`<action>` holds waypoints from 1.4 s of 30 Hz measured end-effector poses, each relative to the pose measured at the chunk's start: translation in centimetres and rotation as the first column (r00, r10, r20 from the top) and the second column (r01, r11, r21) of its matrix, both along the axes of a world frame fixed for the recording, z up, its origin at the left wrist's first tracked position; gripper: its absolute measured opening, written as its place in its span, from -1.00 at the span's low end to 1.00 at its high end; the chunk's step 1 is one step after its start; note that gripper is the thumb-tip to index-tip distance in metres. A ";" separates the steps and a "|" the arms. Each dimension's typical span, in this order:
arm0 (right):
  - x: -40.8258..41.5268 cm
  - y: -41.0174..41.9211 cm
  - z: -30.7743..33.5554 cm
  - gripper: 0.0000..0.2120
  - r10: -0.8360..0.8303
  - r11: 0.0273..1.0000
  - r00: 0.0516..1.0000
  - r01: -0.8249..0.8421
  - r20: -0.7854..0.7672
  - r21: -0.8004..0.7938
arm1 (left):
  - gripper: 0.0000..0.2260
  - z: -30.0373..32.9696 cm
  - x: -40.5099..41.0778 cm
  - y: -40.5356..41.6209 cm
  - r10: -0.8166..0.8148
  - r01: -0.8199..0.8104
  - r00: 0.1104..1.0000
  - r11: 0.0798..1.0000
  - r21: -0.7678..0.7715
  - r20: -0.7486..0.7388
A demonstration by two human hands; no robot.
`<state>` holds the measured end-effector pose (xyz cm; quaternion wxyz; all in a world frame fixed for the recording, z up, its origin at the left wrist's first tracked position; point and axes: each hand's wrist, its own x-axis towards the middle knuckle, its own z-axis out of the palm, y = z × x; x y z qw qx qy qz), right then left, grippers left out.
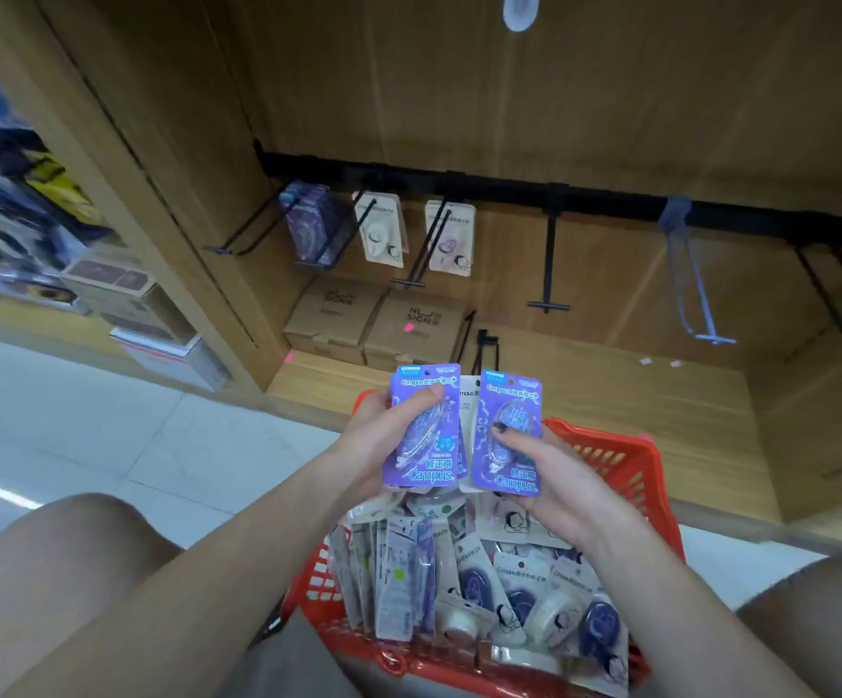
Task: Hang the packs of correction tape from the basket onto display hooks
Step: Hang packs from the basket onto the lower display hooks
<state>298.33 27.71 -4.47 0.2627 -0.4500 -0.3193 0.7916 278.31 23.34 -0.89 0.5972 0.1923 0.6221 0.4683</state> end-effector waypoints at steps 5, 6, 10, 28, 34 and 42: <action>-5.0 -0.3 3.2 -0.73 0.089 0.996 0.994 -0.086 -0.063 0.037 | -0.70 2.5 -3.0 -0.7 -0.009 0.009 1.000 0.998 0.058 0.002; -6.1 -0.4 3.6 -0.73 0.106 0.993 0.992 -0.103 -0.064 0.049 | -0.69 2.8 -3.7 -0.8 -0.003 0.002 1.000 0.997 0.071 0.002; -9.7 -0.4 4.9 -0.72 0.156 0.986 0.985 -0.150 -0.079 0.072 | -0.60 4.0 -7.1 -1.0 0.019 -0.019 1.000 0.997 0.080 0.000; -25.0 4.3 4.4 -0.90 0.081 0.889 0.967 -0.180 0.242 0.422 | -0.70 4.4 -21.6 -2.2 0.318 -0.326 0.908 0.945 0.018 -0.274; -31.3 5.7 3.8 -0.85 0.061 0.854 0.976 -0.159 0.208 0.496 | -0.70 4.8 -24.3 -1.9 0.405 -0.421 0.860 0.907 0.019 -0.311; -35.1 6.5 1.7 -0.86 -0.005 0.878 0.987 -0.073 0.163 0.474 | -0.57 4.9 -25.6 -1.1 0.419 -0.437 0.822 0.898 0.043 -0.387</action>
